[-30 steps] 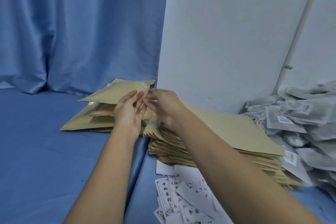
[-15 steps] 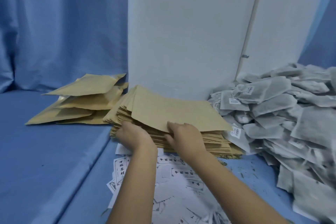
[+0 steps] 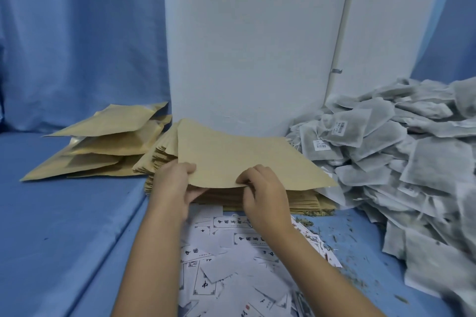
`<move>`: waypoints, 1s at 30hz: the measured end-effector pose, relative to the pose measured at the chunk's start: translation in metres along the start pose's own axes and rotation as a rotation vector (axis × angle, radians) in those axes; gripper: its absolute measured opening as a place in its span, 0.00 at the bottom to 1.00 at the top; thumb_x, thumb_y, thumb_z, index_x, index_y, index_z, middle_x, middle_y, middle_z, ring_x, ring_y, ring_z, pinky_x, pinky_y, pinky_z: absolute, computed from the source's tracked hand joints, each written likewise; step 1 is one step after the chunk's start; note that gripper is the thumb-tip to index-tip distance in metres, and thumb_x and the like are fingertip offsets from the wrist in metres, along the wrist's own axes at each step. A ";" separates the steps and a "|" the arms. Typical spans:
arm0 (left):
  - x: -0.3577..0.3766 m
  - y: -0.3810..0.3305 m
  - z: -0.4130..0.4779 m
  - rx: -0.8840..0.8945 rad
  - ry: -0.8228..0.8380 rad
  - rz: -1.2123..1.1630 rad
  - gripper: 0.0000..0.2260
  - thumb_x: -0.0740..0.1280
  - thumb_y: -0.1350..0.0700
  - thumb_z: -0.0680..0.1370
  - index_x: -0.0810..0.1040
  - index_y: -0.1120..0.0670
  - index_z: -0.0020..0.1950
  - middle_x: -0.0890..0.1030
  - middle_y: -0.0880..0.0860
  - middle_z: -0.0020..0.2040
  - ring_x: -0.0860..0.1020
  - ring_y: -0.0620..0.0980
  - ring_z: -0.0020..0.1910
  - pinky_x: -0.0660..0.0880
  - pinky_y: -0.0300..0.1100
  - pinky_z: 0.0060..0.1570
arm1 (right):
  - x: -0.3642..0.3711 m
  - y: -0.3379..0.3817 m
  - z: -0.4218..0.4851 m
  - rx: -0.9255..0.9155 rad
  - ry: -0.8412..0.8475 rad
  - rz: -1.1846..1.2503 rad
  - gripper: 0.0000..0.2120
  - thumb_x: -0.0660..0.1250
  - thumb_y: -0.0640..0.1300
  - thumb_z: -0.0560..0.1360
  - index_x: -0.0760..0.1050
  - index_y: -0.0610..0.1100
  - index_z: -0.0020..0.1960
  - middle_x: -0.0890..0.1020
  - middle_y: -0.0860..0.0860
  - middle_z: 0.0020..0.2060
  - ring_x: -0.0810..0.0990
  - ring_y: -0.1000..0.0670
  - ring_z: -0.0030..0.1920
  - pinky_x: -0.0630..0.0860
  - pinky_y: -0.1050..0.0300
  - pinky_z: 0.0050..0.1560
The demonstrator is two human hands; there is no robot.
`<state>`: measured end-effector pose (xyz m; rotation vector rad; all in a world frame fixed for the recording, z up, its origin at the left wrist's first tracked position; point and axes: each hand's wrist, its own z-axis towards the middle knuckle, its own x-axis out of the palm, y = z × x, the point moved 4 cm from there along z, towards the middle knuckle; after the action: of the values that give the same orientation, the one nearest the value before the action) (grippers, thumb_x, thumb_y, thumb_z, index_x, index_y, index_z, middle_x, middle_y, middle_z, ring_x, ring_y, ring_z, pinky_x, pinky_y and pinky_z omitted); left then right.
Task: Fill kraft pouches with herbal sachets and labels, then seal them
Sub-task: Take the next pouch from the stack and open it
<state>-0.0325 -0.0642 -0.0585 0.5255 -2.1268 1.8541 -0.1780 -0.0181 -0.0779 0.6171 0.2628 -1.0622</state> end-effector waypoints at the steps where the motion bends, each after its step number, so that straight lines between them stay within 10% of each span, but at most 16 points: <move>1: -0.001 -0.005 -0.001 0.093 -0.022 0.052 0.13 0.58 0.68 0.78 0.74 0.52 0.42 0.79 0.51 0.42 0.77 0.51 0.42 0.75 0.44 0.37 | 0.000 0.000 -0.001 0.001 0.006 0.030 0.15 0.60 0.24 0.64 0.80 0.37 0.43 0.80 0.46 0.39 0.77 0.44 0.43 0.75 0.50 0.45; 5: 0.005 -0.026 -0.015 0.586 -0.113 0.240 0.18 0.56 0.67 0.78 0.80 0.48 0.52 0.81 0.42 0.45 0.77 0.44 0.47 0.74 0.32 0.43 | -0.003 -0.001 -0.008 0.061 -0.030 0.075 0.21 0.58 0.25 0.65 0.80 0.40 0.51 0.81 0.50 0.46 0.75 0.51 0.51 0.69 0.62 0.55; 10: 0.038 -0.019 -0.036 0.966 0.168 0.439 0.23 0.54 0.67 0.81 0.69 0.44 0.69 0.70 0.37 0.67 0.66 0.33 0.67 0.60 0.27 0.67 | -0.003 -0.006 -0.014 0.256 0.016 0.217 0.19 0.58 0.28 0.70 0.79 0.45 0.53 0.79 0.56 0.49 0.75 0.56 0.54 0.69 0.65 0.56; 13: 0.052 -0.004 -0.035 1.089 0.309 0.896 0.26 0.55 0.71 0.78 0.69 0.48 0.71 0.68 0.45 0.71 0.63 0.42 0.72 0.58 0.40 0.72 | -0.004 -0.011 -0.017 0.417 0.007 0.407 0.19 0.58 0.29 0.72 0.78 0.48 0.53 0.81 0.58 0.48 0.77 0.62 0.51 0.72 0.67 0.54; 21: 0.057 0.039 -0.022 0.723 0.534 1.430 0.18 0.58 0.54 0.81 0.70 0.46 0.71 0.66 0.45 0.73 0.61 0.44 0.73 0.56 0.46 0.72 | 0.003 -0.030 -0.025 1.057 -0.221 1.439 0.08 0.54 0.31 0.75 0.70 0.39 0.45 0.75 0.41 0.41 0.75 0.47 0.40 0.80 0.57 0.45; 30: 0.058 0.042 -0.020 0.650 0.501 1.383 0.15 0.56 0.55 0.82 0.73 0.49 0.68 0.73 0.47 0.68 0.68 0.49 0.69 0.59 0.45 0.70 | 0.002 -0.035 -0.029 1.113 -0.227 1.526 0.10 0.54 0.30 0.76 0.69 0.39 0.39 0.77 0.42 0.36 0.83 0.43 0.40 0.82 0.57 0.39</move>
<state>-0.1039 -0.0455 -0.0679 -1.5555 -1.4546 2.8092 -0.2048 -0.0141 -0.1144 1.3192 -0.9751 0.3459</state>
